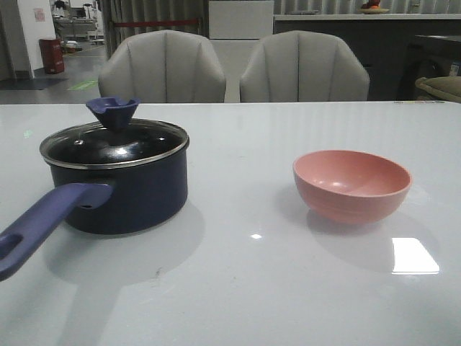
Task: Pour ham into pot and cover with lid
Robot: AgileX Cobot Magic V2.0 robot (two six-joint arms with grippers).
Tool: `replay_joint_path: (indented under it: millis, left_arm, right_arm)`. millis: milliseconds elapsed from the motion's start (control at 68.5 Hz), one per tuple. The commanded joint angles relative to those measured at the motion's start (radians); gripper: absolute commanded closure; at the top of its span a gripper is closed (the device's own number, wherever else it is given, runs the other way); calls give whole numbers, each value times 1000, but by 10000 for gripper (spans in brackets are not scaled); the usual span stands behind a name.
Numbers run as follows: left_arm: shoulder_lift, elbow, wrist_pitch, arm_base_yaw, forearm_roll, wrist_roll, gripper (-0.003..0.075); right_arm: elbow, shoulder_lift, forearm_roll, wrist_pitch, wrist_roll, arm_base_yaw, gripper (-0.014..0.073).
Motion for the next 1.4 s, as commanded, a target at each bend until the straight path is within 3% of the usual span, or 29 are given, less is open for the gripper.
replay_joint_path:
  millis: [0, 1154, 1270, 1387]
  left_arm:
    - [-19, 21, -97, 1, -11, -11, 599]
    - [-19, 21, -99, 1, -11, -11, 599]
    - [-19, 21, -99, 1, -11, -11, 599]
    - [-19, 21, -99, 1, -11, -11, 599]
  right_arm:
    - [-28, 7, 2, -80, -10, -2, 437]
    - [-16, 7, -5, -96, -10, -3, 437]
    - [4, -3, -63, -118, 26, -27, 437]
    - [28, -47, -220, -109, 196, -82, 437]
